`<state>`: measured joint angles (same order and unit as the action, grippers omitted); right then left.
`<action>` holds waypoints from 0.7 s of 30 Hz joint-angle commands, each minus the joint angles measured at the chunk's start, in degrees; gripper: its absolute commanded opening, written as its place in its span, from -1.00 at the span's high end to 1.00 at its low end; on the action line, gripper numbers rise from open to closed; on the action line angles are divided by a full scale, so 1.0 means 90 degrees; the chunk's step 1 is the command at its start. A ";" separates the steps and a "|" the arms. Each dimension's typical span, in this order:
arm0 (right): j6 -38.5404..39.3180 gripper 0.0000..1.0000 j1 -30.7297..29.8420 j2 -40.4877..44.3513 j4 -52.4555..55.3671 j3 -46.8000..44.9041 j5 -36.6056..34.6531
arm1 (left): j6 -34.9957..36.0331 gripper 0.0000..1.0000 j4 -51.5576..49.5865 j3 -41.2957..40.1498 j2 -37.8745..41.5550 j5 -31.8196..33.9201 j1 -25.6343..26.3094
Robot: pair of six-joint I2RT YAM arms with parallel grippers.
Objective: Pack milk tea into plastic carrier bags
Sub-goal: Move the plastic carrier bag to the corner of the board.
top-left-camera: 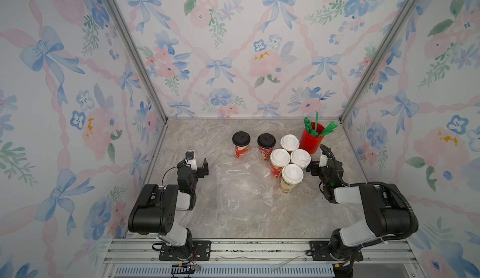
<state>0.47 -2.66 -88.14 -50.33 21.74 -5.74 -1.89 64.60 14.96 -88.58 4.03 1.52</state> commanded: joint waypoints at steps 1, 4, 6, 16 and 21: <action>-0.0033 -0.93 0.0014 -0.0003 0.0063 0.0143 0.0061 | 0.0064 -0.96 0.0010 0.0008 0.0005 0.0064 0.0030; -0.0033 -0.93 0.0013 -0.0002 0.0064 0.0143 0.0061 | 0.0063 -0.96 0.0009 0.0008 0.0005 0.0068 0.0027; -0.0025 -0.93 0.0017 -0.0001 0.0064 0.0143 0.0061 | 0.0062 -0.96 0.0009 0.0008 0.0005 0.0055 0.0027; -0.0042 -0.93 0.0039 -0.0008 0.0062 0.0143 0.0100 | 0.0054 -0.96 0.0008 0.0008 0.0005 0.0036 0.0017; -0.0042 -0.93 0.0043 -0.0002 0.0064 0.0143 0.0100 | 0.0054 -0.96 0.0010 0.0012 -0.0002 0.0030 0.0017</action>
<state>0.47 -2.66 -88.14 -50.26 21.74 -5.69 -1.91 64.60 14.96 -88.58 4.01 1.52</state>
